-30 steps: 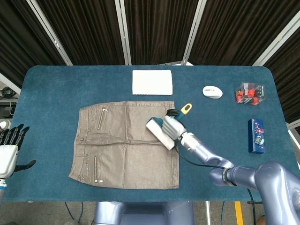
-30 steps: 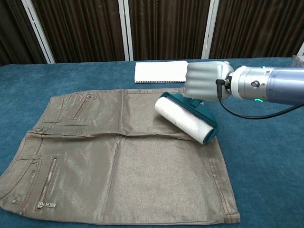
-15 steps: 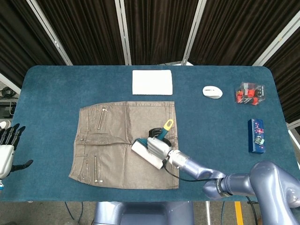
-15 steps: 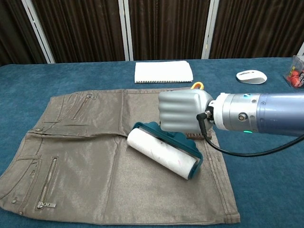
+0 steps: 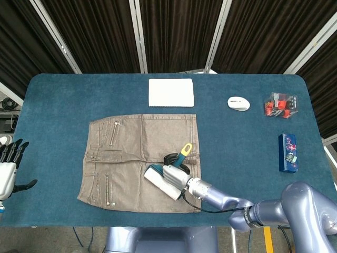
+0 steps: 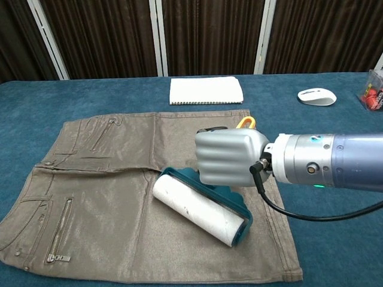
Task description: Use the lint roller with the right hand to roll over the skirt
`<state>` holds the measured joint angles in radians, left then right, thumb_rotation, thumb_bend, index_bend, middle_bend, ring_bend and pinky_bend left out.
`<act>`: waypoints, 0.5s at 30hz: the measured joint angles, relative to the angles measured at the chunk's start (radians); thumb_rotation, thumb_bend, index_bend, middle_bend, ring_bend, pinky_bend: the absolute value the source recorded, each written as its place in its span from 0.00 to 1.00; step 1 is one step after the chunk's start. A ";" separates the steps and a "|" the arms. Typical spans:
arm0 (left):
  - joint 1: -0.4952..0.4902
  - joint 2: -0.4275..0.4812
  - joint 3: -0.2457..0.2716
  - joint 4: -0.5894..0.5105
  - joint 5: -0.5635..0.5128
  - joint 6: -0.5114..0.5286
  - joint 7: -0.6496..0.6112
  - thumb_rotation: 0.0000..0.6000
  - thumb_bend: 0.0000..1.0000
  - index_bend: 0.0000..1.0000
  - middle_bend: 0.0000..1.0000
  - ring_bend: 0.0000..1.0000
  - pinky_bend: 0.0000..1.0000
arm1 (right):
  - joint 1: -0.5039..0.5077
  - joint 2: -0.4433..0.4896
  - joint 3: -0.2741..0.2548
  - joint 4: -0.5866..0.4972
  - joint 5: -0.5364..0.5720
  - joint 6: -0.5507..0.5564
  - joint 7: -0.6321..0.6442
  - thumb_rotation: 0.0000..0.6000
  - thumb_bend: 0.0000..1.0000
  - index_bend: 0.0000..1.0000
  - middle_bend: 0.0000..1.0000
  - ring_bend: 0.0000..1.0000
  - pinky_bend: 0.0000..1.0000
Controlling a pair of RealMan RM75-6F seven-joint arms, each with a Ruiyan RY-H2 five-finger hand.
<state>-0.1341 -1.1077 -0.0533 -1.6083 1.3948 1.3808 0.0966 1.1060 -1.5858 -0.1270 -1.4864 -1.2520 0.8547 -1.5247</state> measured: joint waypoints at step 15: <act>-0.003 -0.006 0.001 -0.001 -0.004 -0.005 0.012 1.00 0.00 0.00 0.00 0.00 0.00 | -0.046 0.040 0.020 0.185 0.071 0.024 0.036 1.00 0.84 0.56 0.61 0.56 0.54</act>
<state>-0.1374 -1.1133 -0.0521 -1.6088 1.3913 1.3754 0.1086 1.0601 -1.5458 -0.1073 -1.3014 -1.1813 0.8789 -1.4883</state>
